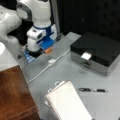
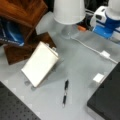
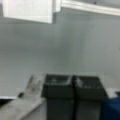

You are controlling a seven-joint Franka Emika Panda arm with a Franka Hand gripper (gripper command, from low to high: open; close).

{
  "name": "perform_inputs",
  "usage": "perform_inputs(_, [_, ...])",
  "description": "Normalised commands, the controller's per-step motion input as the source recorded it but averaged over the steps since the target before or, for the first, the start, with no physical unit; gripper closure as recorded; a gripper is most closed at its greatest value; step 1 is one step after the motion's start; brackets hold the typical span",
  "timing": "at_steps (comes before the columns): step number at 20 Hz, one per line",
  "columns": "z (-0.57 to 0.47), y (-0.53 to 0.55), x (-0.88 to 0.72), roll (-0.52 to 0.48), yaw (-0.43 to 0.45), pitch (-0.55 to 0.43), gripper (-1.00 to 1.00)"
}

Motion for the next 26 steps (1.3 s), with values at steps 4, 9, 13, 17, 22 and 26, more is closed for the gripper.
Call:
perform_inputs(4, [-0.59,-0.16,-0.51,0.014,-0.020,-0.381,1.00])
perform_inputs(9, [-0.61,-0.21,-0.62,-0.006,-0.028,-0.451,1.00])
perform_inputs(13, [-0.59,-0.21,-0.71,-0.003,-0.027,-0.520,1.00])
perform_inputs(17, [-0.54,-0.19,-0.78,-0.008,-0.017,-0.560,1.00])
perform_inputs(22, [-0.47,-0.21,-0.84,-0.001,0.011,-0.606,1.00])
perform_inputs(26, [-0.47,-0.25,-0.87,-0.007,0.029,-0.636,1.00])
